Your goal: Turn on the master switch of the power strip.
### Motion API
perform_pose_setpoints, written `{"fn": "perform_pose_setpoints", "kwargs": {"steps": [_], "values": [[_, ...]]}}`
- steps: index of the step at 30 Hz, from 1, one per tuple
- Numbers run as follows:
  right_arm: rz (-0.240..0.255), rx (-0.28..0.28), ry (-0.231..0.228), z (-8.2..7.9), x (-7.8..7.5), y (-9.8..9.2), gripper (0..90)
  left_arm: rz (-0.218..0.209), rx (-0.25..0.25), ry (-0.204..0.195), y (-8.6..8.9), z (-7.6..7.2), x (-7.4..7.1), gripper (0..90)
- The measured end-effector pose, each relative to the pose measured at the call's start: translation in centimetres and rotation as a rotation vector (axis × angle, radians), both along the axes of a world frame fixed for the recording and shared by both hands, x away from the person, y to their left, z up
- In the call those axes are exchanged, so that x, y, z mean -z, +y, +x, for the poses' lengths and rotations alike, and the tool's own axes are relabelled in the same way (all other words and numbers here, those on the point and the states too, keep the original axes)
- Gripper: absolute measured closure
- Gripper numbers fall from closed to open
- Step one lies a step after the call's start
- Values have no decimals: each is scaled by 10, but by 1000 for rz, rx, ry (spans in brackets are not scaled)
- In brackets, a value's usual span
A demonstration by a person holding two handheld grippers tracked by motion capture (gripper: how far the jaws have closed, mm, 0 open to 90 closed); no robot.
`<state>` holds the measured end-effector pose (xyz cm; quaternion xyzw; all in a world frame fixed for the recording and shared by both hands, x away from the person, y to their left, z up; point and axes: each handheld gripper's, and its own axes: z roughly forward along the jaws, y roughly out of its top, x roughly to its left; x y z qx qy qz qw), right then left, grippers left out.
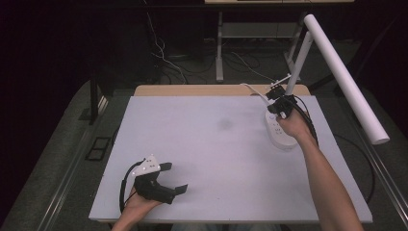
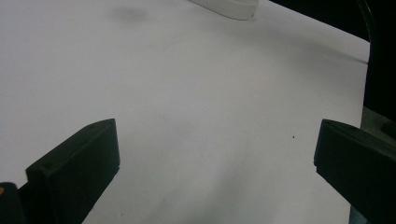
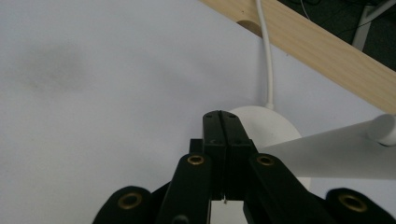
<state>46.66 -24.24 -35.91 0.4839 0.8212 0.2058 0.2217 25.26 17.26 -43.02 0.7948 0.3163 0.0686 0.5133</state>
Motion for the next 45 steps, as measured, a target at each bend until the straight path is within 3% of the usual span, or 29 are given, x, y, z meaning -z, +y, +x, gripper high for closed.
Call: {"fn": "perform_pose_setpoints", "kwargs": {"steps": [7, 12, 18, 25, 28, 30, 36, 45], "values": [[36, -5, -15, -11, -10, 5, 859, 7, 5, -6, 0, -1, -1, 0], [86, -37, -34, -21, -17, 8, 756, 0, 1, -6, 0, -1, -1, 0], [163, -63, -44, -35, -24, 11, 551, 1, 3, -4, -1, 0, 0, 0], [206, -120, -53, -54, -27, 14, 142, -4, 0, -6, -1, 0, -1, 0], [236, -163, -54, -63, -27, 14, 95, -1, 0, -8, -1, -1, -1, 0], [259, -189, -60, -70, -27, 14, 1, 0, -1, -8, -2, -1, -1, 0], [329, -236, -73, -89, -25, 11, 0, -1, -6, -6, -2, -1, -1, 0], [378, -263, -80, -118, -15, 3, 1, 2, -9, -3, -2, 0, 0, 0]]}}
